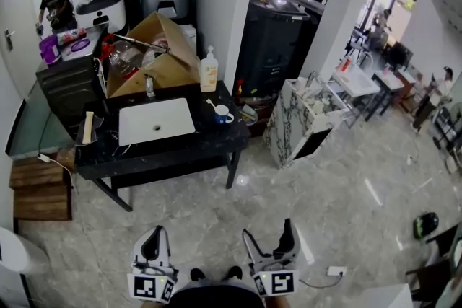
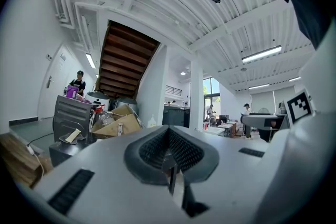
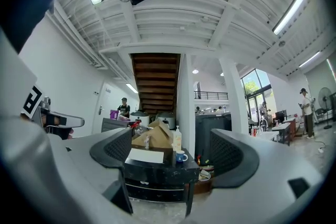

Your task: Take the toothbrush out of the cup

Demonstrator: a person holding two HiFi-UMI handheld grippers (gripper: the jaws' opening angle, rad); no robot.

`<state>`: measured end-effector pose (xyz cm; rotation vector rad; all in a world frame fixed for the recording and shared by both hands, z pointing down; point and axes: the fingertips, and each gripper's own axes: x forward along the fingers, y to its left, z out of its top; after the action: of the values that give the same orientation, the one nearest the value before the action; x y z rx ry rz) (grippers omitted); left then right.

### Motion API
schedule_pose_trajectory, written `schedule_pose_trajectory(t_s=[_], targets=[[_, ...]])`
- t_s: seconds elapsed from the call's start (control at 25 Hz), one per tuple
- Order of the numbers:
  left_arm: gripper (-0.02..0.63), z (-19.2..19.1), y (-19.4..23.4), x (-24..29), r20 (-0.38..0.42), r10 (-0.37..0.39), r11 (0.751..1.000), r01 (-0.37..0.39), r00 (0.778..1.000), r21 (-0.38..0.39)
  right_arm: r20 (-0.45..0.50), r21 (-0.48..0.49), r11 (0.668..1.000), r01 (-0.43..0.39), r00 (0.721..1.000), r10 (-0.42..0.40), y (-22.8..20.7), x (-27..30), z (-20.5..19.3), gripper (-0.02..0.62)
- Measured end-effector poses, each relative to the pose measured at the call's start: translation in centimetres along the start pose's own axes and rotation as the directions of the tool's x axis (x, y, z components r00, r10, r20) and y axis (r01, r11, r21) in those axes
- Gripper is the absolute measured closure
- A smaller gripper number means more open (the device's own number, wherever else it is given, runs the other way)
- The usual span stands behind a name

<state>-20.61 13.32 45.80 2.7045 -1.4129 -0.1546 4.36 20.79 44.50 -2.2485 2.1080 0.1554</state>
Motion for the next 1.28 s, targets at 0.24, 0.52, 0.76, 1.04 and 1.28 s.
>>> schedule_pose_trajectory(t_s=[0.24,0.52,0.76,1.04,1.28], targets=[[0.601,-0.7,2.3,-1.1,-0.024,-0.009,1.0,0.009,1.0,-0.002,-0.018,-0.008,1.0,0.004,1.0,-0.004,2.2,0.4,-0.4,0.144],[0.601,-0.7,4.0,-0.8,-0.025,-0.001,1.0,0.001,1.0,-0.016,-0.018,-0.02,1.0,0.011,1.0,-0.012,3.0,1.2,0.1,0.144],[0.601,-1.3,5.6,0.3,-0.027,0.011,1.0,-0.012,1.0,-0.018,-0.034,-0.019,0.999,0.028,0.999,-0.029,2.7,2.5,-0.8,0.144],[0.601,-1.8,7.2,3.1,-0.018,0.036,0.999,-0.037,0.999,-0.019,-0.031,-0.025,1.0,0.019,0.999,-0.02,1.8,6.3,-1.7,0.144],[0.601,-2.5,8.0,7.0,-0.01,0.057,0.998,-0.057,0.998,-0.017,-0.012,-0.024,1.0,-0.001,1.0,0.001,0.5,10.5,-2.3,0.144]])
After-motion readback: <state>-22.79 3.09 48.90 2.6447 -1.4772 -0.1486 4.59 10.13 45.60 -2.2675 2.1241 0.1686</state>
